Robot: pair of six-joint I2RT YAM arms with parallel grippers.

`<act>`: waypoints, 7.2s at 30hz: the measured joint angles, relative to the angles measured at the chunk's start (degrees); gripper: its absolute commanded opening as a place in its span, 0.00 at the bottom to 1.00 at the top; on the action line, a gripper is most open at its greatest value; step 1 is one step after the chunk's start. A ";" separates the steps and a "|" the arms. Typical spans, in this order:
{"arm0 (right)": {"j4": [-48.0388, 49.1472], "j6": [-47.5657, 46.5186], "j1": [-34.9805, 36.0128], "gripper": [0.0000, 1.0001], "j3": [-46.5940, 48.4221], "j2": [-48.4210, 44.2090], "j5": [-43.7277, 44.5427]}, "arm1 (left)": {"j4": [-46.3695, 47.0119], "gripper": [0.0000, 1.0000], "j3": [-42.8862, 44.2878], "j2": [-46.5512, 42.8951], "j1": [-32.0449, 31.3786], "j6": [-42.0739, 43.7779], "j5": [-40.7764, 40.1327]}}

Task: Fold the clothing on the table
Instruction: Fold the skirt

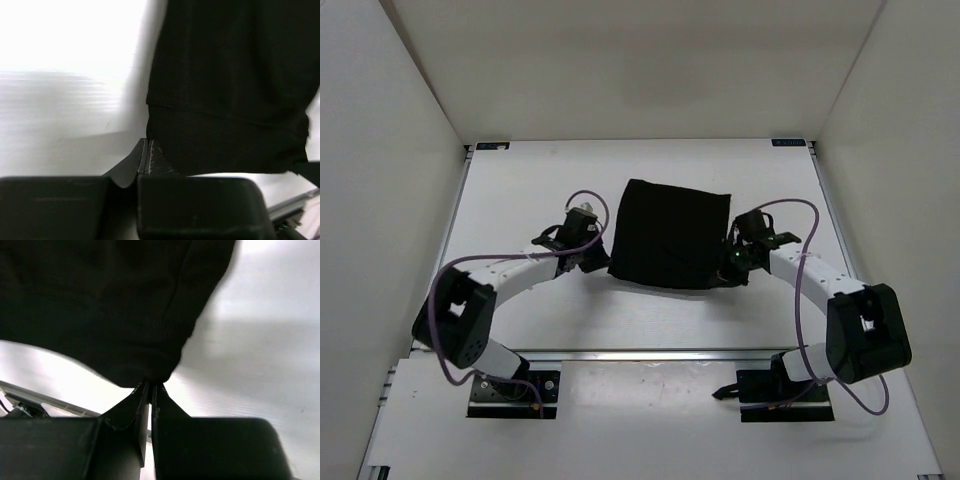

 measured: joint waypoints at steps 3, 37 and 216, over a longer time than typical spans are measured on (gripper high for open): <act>-1.62 -2.47 0.98 0.01 4.35 1.31 0.00 | -3.32 0.00 -0.81 -6.32 1.84 0.50 0.24; -28.13 -3.41 -0.59 0.00 3.89 -21.86 -13.90 | -33.55 0.00 -4.61 -33.42 1.75 -7.89 11.21; -2.23 -2.36 6.93 0.99 10.32 -3.54 -9.44 | -11.47 0.98 -4.04 -25.90 15.78 5.07 34.69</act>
